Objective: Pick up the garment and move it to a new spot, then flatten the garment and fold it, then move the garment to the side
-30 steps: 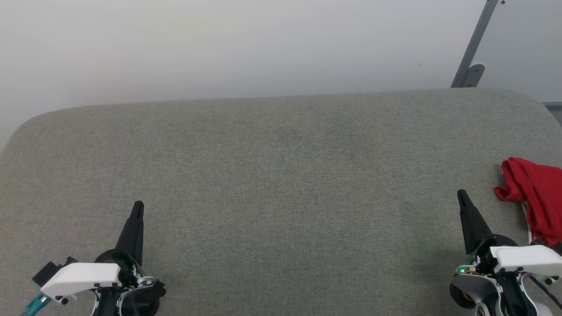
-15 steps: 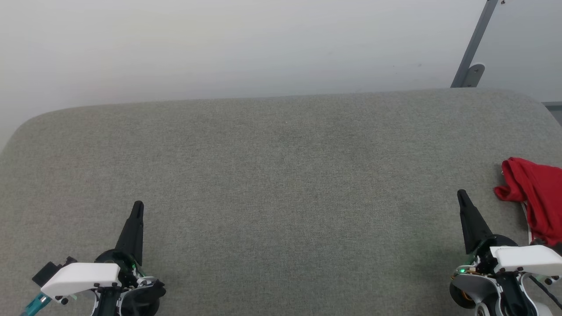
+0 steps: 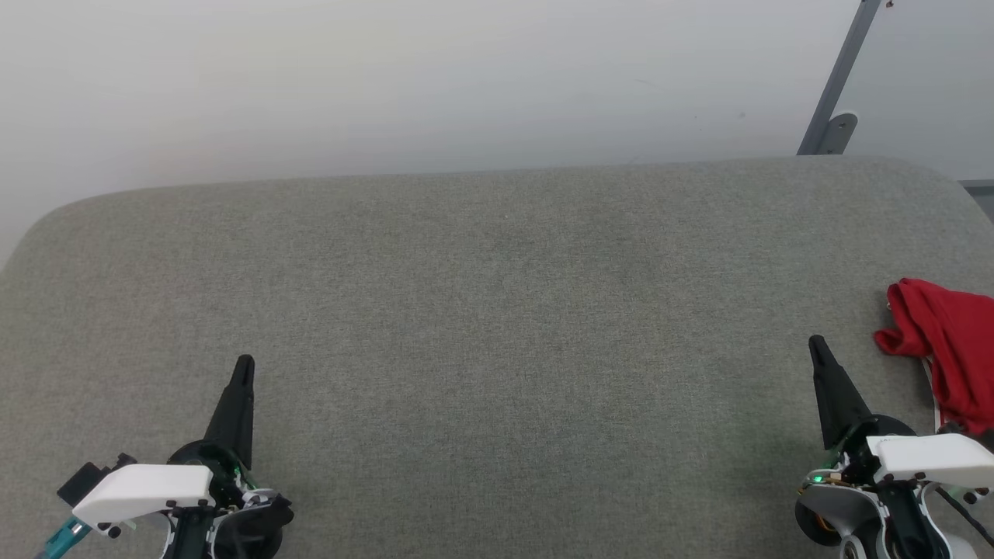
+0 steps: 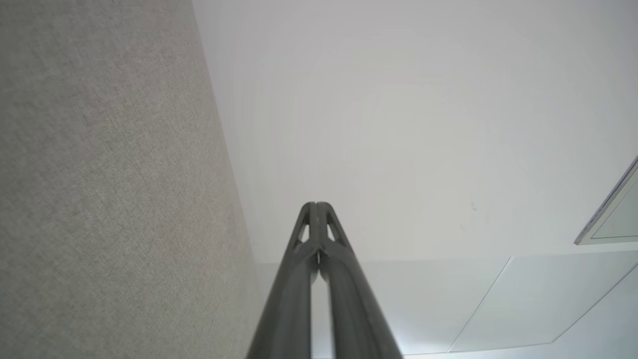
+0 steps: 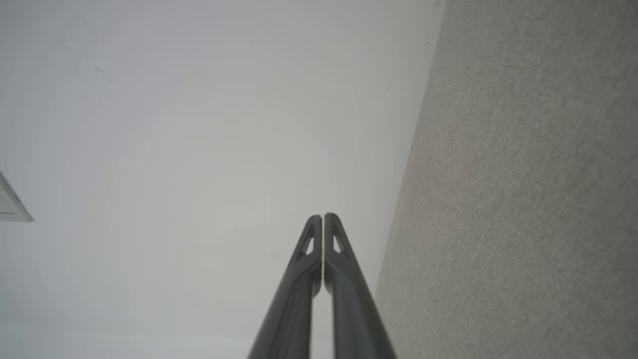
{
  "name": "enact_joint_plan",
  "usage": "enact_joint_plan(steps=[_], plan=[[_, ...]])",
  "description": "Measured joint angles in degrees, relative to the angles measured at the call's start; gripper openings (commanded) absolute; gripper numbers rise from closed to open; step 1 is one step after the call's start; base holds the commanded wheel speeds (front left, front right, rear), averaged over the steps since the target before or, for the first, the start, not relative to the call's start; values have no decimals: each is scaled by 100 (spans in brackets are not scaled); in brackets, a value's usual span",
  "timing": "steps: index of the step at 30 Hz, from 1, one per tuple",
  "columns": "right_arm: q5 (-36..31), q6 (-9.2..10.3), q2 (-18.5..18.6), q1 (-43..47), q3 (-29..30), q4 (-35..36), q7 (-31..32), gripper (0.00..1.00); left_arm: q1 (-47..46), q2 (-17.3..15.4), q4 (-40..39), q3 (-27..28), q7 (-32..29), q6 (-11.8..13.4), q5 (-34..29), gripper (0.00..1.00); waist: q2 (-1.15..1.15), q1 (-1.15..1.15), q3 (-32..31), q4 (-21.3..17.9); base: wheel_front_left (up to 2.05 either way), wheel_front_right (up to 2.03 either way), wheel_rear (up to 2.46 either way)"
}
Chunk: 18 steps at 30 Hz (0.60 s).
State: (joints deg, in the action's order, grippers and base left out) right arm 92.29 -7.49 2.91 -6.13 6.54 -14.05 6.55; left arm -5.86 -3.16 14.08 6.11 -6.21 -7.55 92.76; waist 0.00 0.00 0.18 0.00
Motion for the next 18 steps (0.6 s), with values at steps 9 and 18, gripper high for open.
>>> enact_joint_plan(steps=[9, 18], plan=[[0, 0, 0, 0, 1, 0, 0, 0, -1, 4, 1, 4, -10, 0, -1, 0, 0, 0, 0, 0, 0, 0, 0], [0, 0, 0, 0, 1, 0, 0, 0, -1, 8, 1, 10, -11, 0, -3, 0, 0, 0, 0, 0, 0, 0, 0]])
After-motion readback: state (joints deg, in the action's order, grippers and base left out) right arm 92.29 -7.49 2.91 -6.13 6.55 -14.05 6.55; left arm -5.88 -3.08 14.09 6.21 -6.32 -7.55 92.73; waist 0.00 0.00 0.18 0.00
